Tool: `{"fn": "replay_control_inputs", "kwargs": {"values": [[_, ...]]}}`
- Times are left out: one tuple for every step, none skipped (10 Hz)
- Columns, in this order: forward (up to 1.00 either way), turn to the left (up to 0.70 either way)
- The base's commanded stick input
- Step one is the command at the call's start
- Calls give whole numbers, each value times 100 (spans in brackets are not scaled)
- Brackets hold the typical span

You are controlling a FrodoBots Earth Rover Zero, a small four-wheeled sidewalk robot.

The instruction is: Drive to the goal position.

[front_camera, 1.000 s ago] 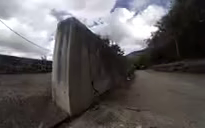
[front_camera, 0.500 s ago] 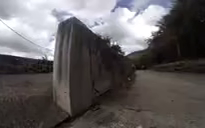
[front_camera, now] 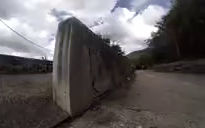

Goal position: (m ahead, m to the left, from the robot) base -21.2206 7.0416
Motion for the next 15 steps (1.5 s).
{"fn": "replay_control_inputs", "kwargs": {"values": [[0, -45], [0, -45], [0, -45], [0, -45], [0, -45], [0, -45], [0, -45], [0, -45], [0, -45], [0, -45], [0, -45], [0, -45], [0, -45], [0, -45], [0, -45]]}}
